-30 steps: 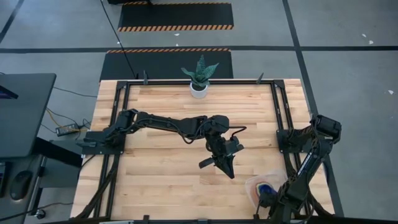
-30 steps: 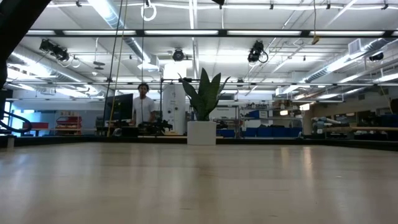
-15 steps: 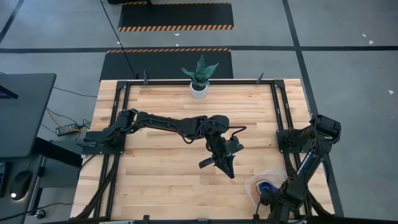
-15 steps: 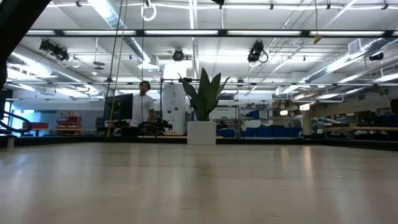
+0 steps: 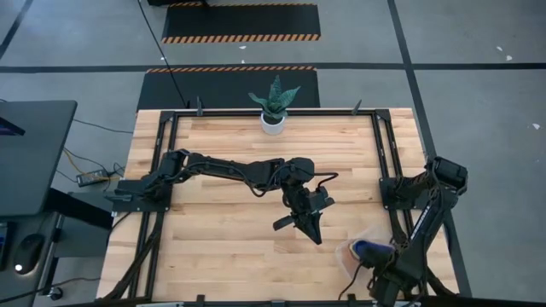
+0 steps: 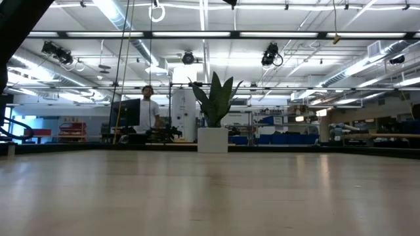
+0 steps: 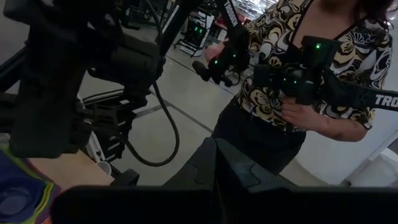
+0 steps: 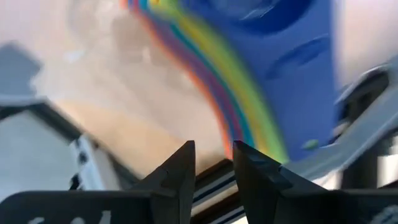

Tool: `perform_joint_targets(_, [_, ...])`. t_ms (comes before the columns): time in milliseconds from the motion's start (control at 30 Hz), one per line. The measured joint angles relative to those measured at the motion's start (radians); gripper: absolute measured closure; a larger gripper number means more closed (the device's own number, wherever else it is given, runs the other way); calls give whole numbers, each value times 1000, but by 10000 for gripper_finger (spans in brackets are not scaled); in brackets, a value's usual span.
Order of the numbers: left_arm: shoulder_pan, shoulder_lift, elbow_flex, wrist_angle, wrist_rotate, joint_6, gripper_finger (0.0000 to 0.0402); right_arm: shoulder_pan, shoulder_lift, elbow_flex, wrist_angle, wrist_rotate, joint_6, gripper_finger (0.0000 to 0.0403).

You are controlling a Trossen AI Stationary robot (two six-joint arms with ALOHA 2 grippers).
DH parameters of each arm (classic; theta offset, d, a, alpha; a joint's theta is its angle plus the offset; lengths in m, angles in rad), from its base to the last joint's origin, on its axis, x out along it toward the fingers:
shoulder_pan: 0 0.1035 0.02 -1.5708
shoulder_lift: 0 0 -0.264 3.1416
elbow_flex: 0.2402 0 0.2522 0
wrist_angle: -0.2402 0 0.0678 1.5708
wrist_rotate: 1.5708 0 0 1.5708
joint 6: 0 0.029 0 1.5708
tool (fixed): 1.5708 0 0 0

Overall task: Nest measuring cups in basket
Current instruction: Adjust the transparent bin

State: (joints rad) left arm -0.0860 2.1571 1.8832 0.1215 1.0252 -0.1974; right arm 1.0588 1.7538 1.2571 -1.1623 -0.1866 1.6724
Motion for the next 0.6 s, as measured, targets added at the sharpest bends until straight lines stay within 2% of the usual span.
perform_joint_targets(133, [0,0,0,0,0,0,388,0,0,16,-53,27,-1,289])
perform_joint_targets(333, [0,0,0,0,0,-1,388,0,0,33,-55,-20,-29,289])
perform_joint_targets(467, [0,0,0,0,0,-1,388,0,0,100,-144,85,-36,289])
perform_joint_targets(600, [0,-2,0,-1,0,-11,388,-4,0,207,-335,174,-36,289])
